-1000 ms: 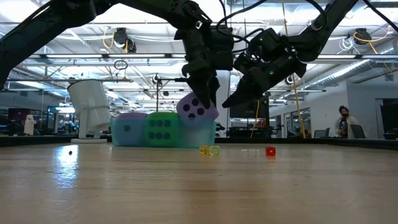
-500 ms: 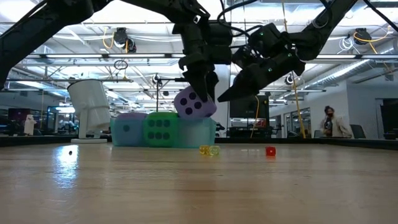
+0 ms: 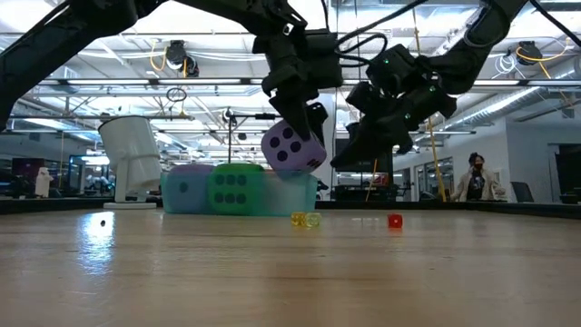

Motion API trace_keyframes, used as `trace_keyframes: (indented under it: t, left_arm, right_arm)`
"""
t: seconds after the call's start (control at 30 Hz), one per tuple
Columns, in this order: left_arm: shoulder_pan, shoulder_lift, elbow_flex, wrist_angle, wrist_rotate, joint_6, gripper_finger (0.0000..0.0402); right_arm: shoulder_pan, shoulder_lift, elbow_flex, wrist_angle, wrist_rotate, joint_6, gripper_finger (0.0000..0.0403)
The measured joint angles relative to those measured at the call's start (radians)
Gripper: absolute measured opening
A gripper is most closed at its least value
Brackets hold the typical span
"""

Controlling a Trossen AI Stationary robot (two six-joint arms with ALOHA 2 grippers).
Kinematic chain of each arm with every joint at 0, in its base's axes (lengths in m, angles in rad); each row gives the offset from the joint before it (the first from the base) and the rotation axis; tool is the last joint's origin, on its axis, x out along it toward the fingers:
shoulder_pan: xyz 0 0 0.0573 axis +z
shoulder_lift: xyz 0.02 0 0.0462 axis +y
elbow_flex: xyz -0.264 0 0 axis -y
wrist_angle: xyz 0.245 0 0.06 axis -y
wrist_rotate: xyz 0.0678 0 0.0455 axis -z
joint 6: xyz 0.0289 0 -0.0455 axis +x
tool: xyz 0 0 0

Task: Pick & Place Dice
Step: Put the large purple dice into the light blue bin

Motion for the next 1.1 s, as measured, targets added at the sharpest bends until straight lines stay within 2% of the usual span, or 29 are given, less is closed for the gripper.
trace_keyframes:
  t: [0.13,0.23,0.53,0.7,0.87,1.03,1.1]
  left_arm:
    - [0.015,0.000,0.000,0.000,0.011,-0.004,0.0397]
    - [0.026,-0.001,0.000,-0.001,0.052,-0.013,0.0397]
    - [0.023,-0.058,0.000,0.011,0.053,-0.016,0.0397]
    - [0.040,-0.141,0.001,-0.008,0.106,-0.004,0.0397]
    - [0.085,-0.161,0.001,-0.008,0.140,-0.032,0.0397]
    - [0.117,-0.158,-0.057,-0.010,0.145,-0.049,0.0397]
    - [0.124,-0.158,-0.081,-0.004,0.147,-0.064,0.0397]
  right_arm:
    - [0.000,-0.006,-0.036,0.047,0.044,0.022,0.0000]
    - [0.000,-0.006,-0.049,0.063,0.044,0.027,0.0000]
    - [-0.001,-0.006,-0.053,0.101,0.050,0.028,0.0000]
    - [0.006,-0.006,-0.054,0.227,0.050,0.028,0.0000]
    - [0.047,-0.017,-0.054,0.359,0.053,-0.020,0.0000]
    - [0.112,-0.111,-0.054,0.302,0.222,-0.121,0.0000]
    - [0.128,-0.152,-0.054,0.289,0.234,-0.133,0.0000]
